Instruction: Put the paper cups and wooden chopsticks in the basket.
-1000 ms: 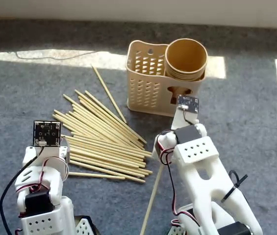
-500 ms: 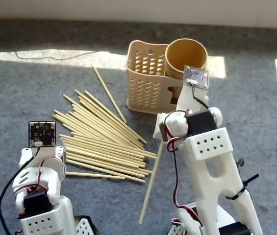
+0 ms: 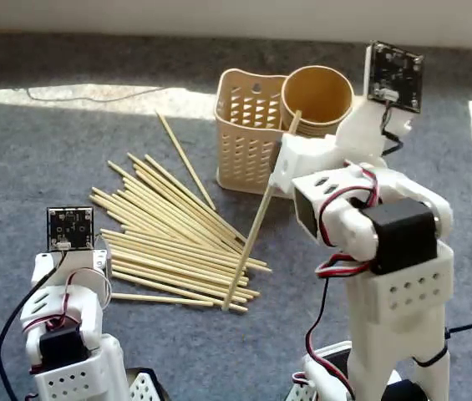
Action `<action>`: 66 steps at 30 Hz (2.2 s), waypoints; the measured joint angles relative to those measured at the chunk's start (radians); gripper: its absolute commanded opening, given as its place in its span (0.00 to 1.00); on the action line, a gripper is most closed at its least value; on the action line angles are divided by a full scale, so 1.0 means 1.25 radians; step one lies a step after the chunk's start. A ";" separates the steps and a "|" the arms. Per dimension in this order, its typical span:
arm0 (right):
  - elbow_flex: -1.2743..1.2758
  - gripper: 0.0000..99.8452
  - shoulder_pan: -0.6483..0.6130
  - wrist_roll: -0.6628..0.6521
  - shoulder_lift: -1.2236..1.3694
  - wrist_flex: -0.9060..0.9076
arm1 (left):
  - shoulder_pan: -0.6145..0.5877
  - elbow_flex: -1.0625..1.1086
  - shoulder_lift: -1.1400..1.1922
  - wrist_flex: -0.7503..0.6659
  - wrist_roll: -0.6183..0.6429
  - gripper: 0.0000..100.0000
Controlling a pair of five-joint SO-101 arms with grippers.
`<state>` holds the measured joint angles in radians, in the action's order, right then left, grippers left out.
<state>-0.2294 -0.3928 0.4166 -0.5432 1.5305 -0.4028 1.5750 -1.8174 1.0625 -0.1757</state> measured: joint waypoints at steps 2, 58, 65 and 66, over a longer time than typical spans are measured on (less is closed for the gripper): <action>-0.045 0.01 -0.001 0.000 0.000 -0.054 | 0.000 0.000 0.000 0.000 0.000 0.16; 0.552 0.15 0.065 -0.290 0.002 -1.007 | 0.000 0.000 0.000 0.000 0.000 0.16; 0.534 0.15 0.064 -0.290 -0.128 -0.847 | 0.000 0.000 0.000 0.000 0.000 0.16; 0.534 0.15 0.063 -0.290 -0.146 -0.820 | 0.000 0.000 0.000 0.000 0.000 0.16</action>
<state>0.4381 -0.3145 0.0545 -0.7258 0.5056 -0.4028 1.5750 -1.8174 1.0625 -0.1757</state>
